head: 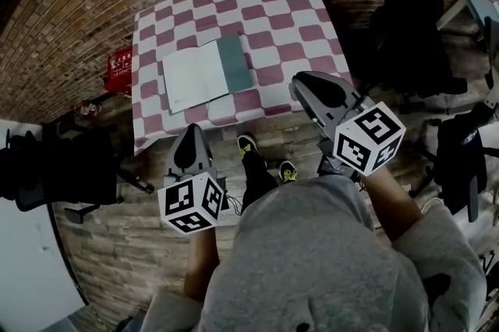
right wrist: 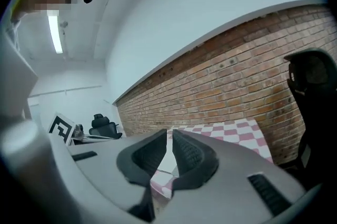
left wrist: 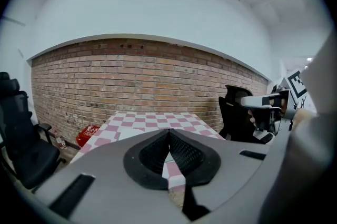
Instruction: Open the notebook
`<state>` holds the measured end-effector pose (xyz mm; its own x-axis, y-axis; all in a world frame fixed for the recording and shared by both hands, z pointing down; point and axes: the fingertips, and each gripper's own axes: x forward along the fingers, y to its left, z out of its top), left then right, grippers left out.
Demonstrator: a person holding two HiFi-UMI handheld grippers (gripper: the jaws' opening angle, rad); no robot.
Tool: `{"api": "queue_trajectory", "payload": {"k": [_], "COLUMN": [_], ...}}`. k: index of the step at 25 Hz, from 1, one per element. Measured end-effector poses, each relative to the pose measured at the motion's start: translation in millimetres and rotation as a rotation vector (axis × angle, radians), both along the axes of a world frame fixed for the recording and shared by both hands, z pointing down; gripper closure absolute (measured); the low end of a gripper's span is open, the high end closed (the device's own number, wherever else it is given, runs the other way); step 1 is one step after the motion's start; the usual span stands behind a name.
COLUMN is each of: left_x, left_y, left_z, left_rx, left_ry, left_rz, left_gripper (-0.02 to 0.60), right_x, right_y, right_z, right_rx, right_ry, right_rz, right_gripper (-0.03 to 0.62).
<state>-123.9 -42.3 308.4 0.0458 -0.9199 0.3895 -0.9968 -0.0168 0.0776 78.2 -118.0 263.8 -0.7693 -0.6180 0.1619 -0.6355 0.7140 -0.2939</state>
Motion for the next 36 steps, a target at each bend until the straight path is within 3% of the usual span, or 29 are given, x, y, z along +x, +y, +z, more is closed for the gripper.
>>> {"api": "queue_trajectory", "payload": {"k": [8,16,27,36], "left_x": [24,25,39,54], "left_y": [23,39,29,20], "left_z": [-10,-15,-19,-20], "left_rx": [0.031,0.038,0.041,0.041], "left_ry": [-0.003,-0.021,-0.028,-0.108], "left_rz": [0.009,-0.029,-0.016,0.005], "left_gripper": [0.572,0.572,0.572,0.572], "right_x": [36,37,47,54], "right_y": [33,46,40,30], "right_z": [13,23,25,25], "right_rx": [0.004,-0.019,-0.019,-0.027], "right_ry": [0.053,0.056,0.046,0.005], "right_rz": [0.048,0.043,0.047,0.058], "right_gripper": [0.542,0.542,0.542,0.542]}}
